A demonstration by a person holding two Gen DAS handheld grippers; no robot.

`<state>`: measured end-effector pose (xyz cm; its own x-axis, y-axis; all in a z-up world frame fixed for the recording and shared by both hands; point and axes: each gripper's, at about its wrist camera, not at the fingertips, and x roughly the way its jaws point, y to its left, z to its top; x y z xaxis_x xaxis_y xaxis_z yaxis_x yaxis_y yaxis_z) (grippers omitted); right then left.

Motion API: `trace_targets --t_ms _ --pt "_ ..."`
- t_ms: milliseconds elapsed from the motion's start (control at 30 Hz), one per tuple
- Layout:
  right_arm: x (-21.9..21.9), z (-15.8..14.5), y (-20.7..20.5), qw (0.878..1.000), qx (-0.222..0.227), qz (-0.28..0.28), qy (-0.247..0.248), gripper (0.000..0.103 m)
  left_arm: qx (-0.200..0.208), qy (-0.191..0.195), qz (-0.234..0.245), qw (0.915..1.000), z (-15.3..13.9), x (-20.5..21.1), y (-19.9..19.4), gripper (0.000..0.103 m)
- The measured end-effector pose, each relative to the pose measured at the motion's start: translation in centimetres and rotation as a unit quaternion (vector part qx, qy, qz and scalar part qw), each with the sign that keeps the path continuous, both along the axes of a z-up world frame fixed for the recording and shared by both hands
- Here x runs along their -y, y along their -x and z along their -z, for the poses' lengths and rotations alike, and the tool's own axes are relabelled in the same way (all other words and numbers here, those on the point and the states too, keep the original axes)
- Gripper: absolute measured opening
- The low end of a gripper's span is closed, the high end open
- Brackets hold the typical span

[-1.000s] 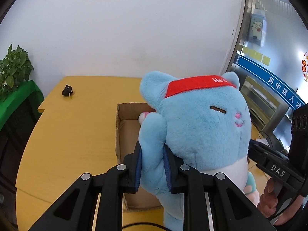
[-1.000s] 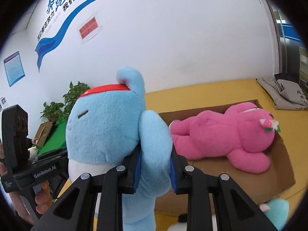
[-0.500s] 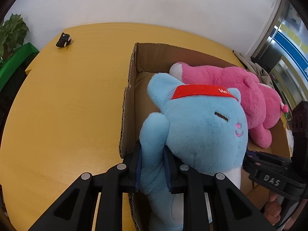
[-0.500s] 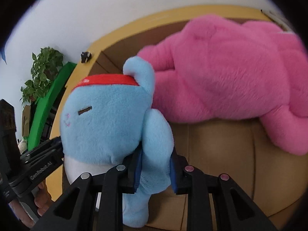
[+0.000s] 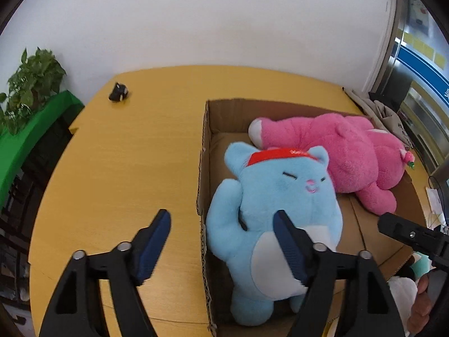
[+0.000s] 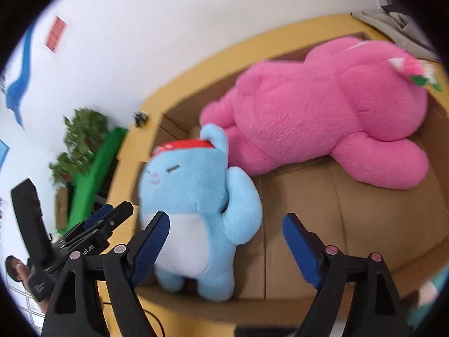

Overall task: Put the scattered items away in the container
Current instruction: 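Lower the light-blue cat into the box and open both grippers, then move both grippers to the white plush and close them on its sides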

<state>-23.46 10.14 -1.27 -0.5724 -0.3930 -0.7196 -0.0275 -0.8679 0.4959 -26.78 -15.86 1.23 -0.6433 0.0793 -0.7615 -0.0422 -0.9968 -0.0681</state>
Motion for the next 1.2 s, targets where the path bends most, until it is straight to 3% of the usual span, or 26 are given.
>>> trace_targets --t_ms 100,233,300,400,533,667,800,900,1200 --pt "-0.6 -2.3 -3.9 0.997 -0.040 -0.010 -0.073 0.083 -0.019 -0.019 0.002 0.9996 -1.9 -0.7 -3.3 0.088" --pt "-1.0 -4.0 -8.9 0.975 -0.084 -0.011 -0.203 0.083 -0.030 -0.054 0.011 0.9980 -2.7 -2.9 -7.9 0.094" --pt "-1.6 -4.3 -10.8 0.967 -0.091 -0.010 -0.237 0.083 -0.033 -0.061 0.024 0.9973 -2.9 -4.5 -9.5 0.094" --pt "-2.3 -4.6 -12.6 0.964 -0.091 -0.018 -0.251 0.083 -0.038 -0.053 0.033 0.9974 -3.1 -7.0 -11.4 0.094" --pt "-2.8 -5.8 -14.0 0.956 -0.112 -0.016 -0.272 0.083 -0.040 -0.068 0.038 0.9961 -3.4 -9.3 -13.1 0.094" --pt "-3.7 -6.3 -14.9 0.960 -0.121 -0.006 -0.254 0.083 -0.042 -0.074 0.038 0.9957 -3.8 -10.8 -14.0 0.095" --pt "-3.9 -6.3 -15.4 0.958 -0.126 -0.008 -0.257 0.083 -0.047 -0.075 0.029 0.9957 -4.3 -10.9 -14.7 0.095" --pt "-3.9 -6.4 -15.4 0.958 -0.129 -0.011 -0.255 0.083 -0.044 -0.086 0.014 0.9952 -4.2 -10.3 -14.8 0.102" --pt "-4.4 -6.7 -15.7 0.959 -0.132 -0.013 -0.249 0.083 -0.036 -0.094 -0.009 0.9949 -3.8 -10.4 -15.1 0.102"
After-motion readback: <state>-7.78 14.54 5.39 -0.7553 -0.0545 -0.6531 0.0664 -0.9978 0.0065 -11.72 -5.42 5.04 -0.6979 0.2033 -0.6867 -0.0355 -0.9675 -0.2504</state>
